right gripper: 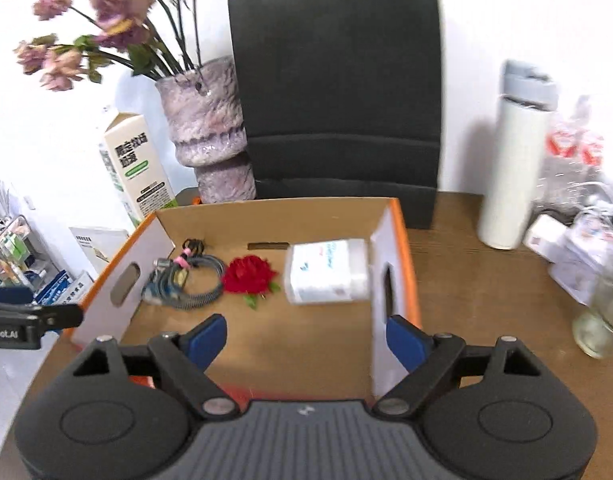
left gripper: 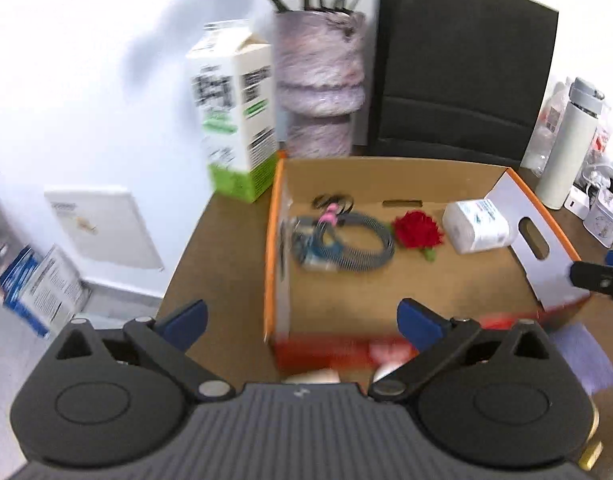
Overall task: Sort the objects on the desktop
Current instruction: 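Move both empty tools back over the table objects, then grasp the clear plastic bag with the left tool while the right tool grasps the purple drawstring bag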
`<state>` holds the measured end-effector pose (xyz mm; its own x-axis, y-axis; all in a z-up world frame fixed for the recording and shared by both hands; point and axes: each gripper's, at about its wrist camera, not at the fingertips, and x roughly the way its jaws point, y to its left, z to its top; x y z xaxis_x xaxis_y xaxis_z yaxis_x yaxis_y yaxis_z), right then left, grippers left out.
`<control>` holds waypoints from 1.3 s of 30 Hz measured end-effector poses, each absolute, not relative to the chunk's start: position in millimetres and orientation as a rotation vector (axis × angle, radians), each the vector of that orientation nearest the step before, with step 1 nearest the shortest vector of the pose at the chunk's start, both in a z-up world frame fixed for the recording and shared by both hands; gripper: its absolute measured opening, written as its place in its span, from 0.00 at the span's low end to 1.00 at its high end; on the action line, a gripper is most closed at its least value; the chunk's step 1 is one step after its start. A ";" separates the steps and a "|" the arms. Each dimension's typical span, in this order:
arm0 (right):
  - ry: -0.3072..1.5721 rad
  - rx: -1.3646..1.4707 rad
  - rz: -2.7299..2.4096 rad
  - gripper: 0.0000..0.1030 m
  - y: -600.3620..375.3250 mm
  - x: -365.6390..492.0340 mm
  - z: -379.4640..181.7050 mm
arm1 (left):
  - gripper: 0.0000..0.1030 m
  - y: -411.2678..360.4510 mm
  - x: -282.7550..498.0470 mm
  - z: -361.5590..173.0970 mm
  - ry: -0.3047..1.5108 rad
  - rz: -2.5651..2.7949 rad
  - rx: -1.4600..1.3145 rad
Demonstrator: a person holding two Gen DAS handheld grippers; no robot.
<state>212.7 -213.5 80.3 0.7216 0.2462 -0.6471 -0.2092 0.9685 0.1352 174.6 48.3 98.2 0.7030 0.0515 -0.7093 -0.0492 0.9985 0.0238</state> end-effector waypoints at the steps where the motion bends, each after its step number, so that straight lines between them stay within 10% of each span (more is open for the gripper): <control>1: 0.698 0.041 0.249 0.85 -215.6 196.8 80.4 | 1.00 49.2 157.2 95.1 0.769 0.056 -0.007; 17: 0.539 -0.075 0.228 0.93 -220.2 -29.0 -3.5 | 1.00 22.1 -65.1 19.2 0.638 -0.022 -0.064; 34: 0.594 -0.064 0.230 0.91 -227.9 -42.4 -20.7 | 1.00 50.8 -43.2 23.6 0.590 0.089 -0.068; 39: 0.634 -0.043 0.321 0.72 -220.1 -32.3 -18.2 | 1.00 46.6 -25.7 25.7 0.566 0.080 -0.044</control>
<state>-32.3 -220.1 -18.2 0.7580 0.2812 -0.5885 -0.3077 0.9498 0.0576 -25.7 46.6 25.7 0.8408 0.0638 -0.5376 -0.0882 0.9959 -0.0199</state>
